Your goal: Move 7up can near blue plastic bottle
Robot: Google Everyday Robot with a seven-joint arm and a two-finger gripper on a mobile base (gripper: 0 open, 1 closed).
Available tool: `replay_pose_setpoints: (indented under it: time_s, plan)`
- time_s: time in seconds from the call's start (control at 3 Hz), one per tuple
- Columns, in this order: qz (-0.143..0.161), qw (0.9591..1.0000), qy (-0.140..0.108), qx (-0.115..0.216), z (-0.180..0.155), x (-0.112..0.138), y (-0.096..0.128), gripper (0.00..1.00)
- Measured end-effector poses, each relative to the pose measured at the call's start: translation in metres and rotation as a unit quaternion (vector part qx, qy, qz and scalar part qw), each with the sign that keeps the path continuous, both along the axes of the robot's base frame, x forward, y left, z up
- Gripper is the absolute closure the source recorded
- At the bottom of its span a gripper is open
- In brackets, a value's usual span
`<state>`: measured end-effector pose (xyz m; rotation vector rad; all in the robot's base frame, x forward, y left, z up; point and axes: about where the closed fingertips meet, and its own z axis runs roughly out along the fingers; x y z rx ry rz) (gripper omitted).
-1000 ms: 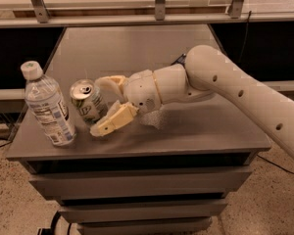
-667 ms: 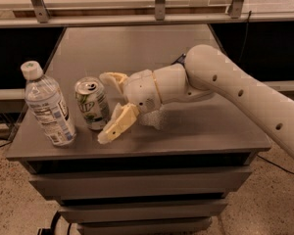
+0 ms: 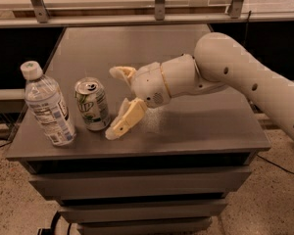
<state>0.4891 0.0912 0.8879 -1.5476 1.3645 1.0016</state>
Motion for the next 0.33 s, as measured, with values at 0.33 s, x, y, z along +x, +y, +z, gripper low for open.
replay_pose_setpoints:
  time_s: [0.33]
  plan:
    - [0.000, 1.0000, 0.000, 0.000, 0.0000, 0.0000, 0.0001, 0.00]
